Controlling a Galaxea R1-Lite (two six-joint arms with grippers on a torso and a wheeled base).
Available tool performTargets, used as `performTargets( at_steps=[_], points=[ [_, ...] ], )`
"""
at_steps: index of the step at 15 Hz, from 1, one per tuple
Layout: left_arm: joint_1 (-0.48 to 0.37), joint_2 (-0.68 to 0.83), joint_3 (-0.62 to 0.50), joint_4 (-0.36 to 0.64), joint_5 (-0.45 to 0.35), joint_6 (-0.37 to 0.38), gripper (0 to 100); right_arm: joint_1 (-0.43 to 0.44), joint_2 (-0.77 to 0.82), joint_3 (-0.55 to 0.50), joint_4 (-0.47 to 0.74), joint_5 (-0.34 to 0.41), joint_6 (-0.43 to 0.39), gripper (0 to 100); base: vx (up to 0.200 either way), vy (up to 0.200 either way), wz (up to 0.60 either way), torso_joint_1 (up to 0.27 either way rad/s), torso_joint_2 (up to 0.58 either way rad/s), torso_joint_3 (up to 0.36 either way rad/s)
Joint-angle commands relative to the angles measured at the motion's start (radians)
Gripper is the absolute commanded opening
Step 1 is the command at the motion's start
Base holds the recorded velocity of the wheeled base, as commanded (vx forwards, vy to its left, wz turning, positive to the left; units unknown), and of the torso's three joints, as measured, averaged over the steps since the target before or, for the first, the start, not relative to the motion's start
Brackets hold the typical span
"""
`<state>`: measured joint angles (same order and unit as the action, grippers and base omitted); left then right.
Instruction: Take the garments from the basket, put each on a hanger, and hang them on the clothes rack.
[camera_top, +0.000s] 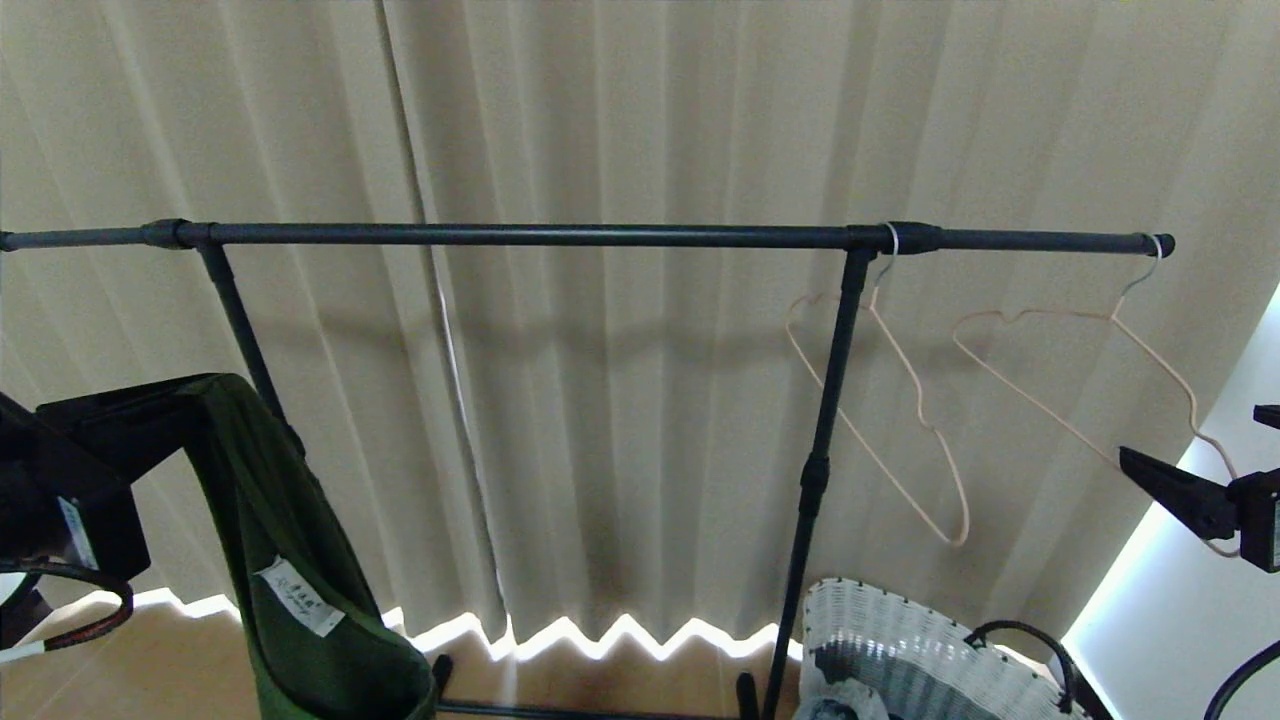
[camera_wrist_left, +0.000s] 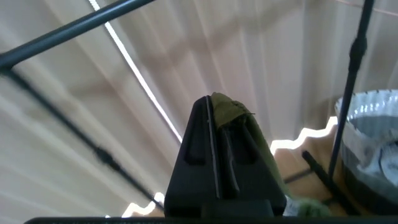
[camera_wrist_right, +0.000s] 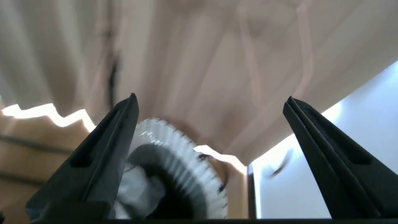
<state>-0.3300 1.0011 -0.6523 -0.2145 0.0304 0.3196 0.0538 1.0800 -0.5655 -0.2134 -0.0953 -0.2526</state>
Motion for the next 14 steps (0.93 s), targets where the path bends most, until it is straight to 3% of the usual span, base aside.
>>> performTargets(
  at_steps=[1,6,11,14],
  points=[
    [0.000,-0.006,0.002,0.000,0.000,0.001,0,0.000,0.000,0.003,-0.001,0.000,0.001,100,0.000,0.000,0.00,0.000,0.00,0.000],
    [-0.001,-0.010,0.000,-0.003,0.000,0.003,0,-0.005,-0.002,0.004,-0.003,0.000,0.003,100,0.000,0.000,0.00,0.000,0.00,0.000],
    [0.000,-0.015,0.005,-0.002,0.000,0.001,0,-0.163,0.031,-0.033,-0.001,0.000,0.001,100,0.000,0.000,0.00,0.000,0.00,0.000],
    [0.000,-0.015,0.007,-0.002,0.000,-0.001,0,-0.215,0.123,-0.077,0.003,0.002,0.001,100,0.000,0.000,0.00,0.000,0.00,0.000]
  ],
)
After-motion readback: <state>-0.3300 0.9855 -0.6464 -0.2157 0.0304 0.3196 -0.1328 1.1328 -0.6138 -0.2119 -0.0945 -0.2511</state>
